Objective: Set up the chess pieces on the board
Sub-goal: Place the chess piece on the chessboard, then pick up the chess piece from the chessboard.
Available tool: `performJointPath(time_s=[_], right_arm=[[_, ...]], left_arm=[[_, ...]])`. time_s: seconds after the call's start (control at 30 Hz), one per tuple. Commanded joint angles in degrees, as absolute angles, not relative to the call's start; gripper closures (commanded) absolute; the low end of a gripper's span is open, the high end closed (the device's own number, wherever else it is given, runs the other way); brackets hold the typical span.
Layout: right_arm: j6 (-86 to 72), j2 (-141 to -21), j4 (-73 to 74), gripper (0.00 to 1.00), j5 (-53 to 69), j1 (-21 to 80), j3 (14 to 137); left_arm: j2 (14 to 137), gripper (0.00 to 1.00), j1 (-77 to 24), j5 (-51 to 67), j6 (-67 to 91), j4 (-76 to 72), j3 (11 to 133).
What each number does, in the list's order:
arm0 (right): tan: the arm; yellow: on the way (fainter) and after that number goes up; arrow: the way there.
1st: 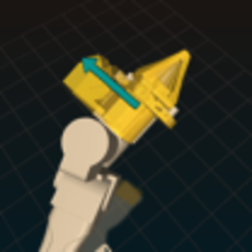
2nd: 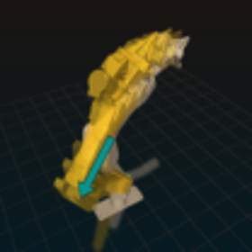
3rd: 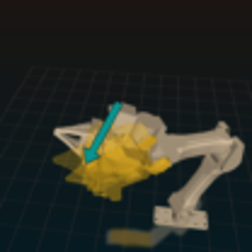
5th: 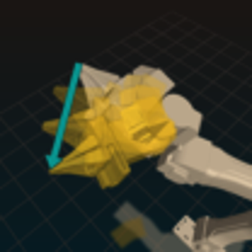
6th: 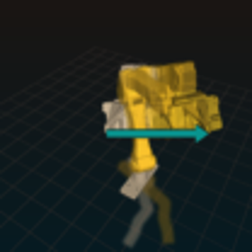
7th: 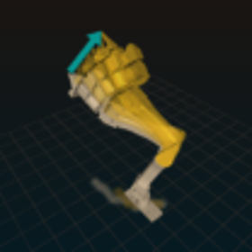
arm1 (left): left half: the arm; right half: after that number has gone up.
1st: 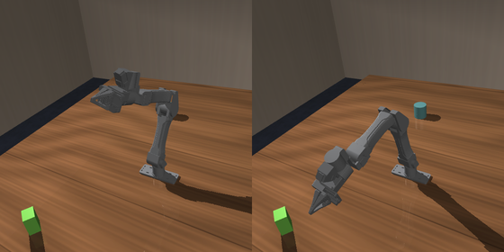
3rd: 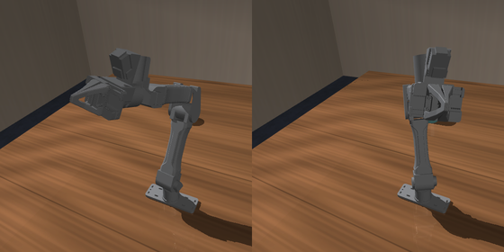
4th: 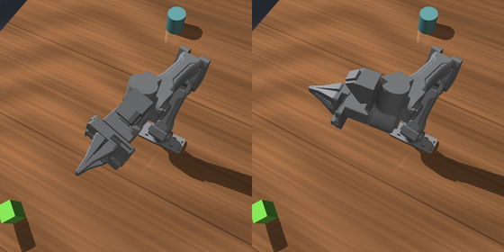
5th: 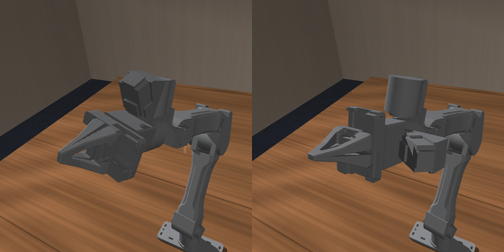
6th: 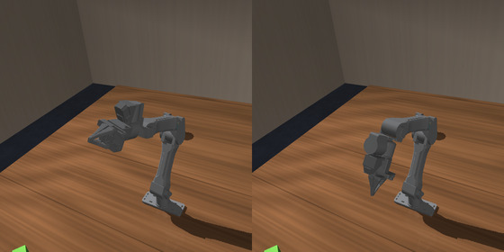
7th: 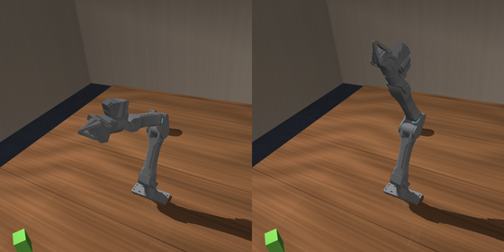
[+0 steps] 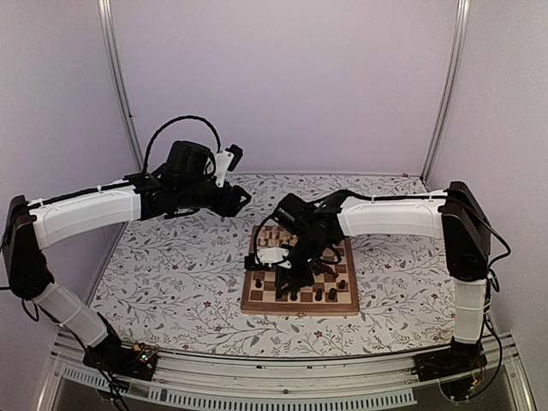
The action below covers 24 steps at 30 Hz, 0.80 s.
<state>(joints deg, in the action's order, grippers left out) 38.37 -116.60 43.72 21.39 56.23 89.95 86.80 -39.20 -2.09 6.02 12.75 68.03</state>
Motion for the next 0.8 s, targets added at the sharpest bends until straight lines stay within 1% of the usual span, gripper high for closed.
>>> performJointPath(time_s=[0.0,0.13,0.23,0.3,0.5,0.67,0.77], right_arm=[[38.32,-116.98,44.6,0.8,21.36,56.29,91.35],[38.32,-116.35,45.94,0.77,21.51,56.31,92.44],[38.32,-115.51,46.63,0.67,21.66,56.06,93.08],[38.16,-114.33,46.92,0.64,22.06,55.23,93.72],[37.63,-111.6,46.78,0.65,23.47,48.44,95.52],[36.45,-111.95,44.66,0.68,23.61,41.73,95.54],[36.18,-112.9,43.57,0.67,22.34,40.24,95.41]], left_arm=[[85.78,0.4,-38.5,-1.59,5.54,12.89,69.34],[85.95,0.4,-38.5,-1.32,5.61,13.06,69.43],[85.89,0.4,-38.52,-1.32,5.59,13.1,69.52],[85.87,0.4,-38.52,-1.45,5.62,13.12,69.43],[86.32,0.4,-38.5,-1.11,5.54,13.3,69.52],[87.09,0.41,-38.5,-0.44,5.45,13.57,69.77],[87.59,0.41,-38.5,-0.44,5.42,13.77,69.94]])
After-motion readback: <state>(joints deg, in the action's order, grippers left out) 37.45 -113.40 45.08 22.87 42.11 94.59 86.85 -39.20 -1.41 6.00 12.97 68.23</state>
